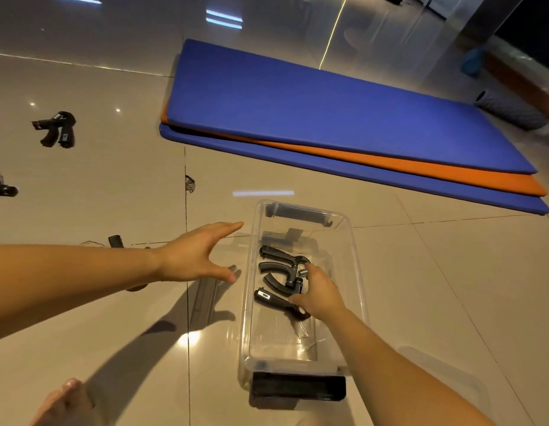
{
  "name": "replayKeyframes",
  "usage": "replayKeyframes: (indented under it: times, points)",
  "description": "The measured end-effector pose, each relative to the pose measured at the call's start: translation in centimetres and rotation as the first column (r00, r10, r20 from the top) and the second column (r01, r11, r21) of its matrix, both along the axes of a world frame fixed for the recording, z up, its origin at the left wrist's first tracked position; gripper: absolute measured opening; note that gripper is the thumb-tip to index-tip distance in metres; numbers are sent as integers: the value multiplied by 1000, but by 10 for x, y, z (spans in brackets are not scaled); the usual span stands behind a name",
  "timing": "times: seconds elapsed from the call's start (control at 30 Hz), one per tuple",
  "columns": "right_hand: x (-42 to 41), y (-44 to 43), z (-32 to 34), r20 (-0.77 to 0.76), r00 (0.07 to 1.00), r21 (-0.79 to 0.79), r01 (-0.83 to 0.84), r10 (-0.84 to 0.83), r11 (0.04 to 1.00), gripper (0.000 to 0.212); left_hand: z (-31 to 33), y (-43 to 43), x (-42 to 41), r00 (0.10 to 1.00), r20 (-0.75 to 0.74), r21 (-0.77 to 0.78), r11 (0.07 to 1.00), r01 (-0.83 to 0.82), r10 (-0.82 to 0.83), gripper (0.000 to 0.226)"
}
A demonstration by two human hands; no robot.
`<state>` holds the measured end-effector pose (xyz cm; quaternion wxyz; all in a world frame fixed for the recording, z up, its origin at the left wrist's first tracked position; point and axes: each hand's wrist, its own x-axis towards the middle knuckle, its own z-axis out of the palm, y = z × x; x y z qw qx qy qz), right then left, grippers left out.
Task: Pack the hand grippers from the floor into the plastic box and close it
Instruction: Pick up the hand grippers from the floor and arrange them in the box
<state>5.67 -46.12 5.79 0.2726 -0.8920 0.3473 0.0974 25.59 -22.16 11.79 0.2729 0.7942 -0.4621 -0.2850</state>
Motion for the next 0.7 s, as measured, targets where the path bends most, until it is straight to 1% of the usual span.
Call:
replayKeyframes:
  times: [0.07, 0.13, 0.27, 0.4, 0.47, 0.57, 0.7]
  points:
    - [6, 3, 21, 90, 996, -30, -10, 13, 1000, 60, 12, 22, -3, 998, 56, 30, 1000, 2, -4, 110]
    - [13, 17, 50, 200, 979, -72, -14, 28, 997, 54, 34, 49, -7, 992, 125, 45, 998, -39, 33, 109]
    - [34, 56, 96, 326, 944, -63, -35, 54, 997, 64, 79, 94, -6, 965, 231, 64, 988, -142, 124, 106]
    - [55, 106, 124, 411, 903, -39, -124, 129, 991, 64, 118, 148, -7, 929, 257, 1, 961, -277, 268, 99]
    - [63, 131, 131, 429, 887, -31, -173, 169, 984, 62, 128, 180, -9, 900, 249, -33, 932, -361, 357, 92]
    - [75, 174, 128, 435, 868, -18, -258, 240, 966, 58, 124, 236, -19, 822, 303, -54, 869, -491, 483, 83]
    - [104, 227, 96, 369, 862, -3, -372, 347, 928, 55, 70, 312, -34, 731, 229, -23, 754, -657, 643, 77]
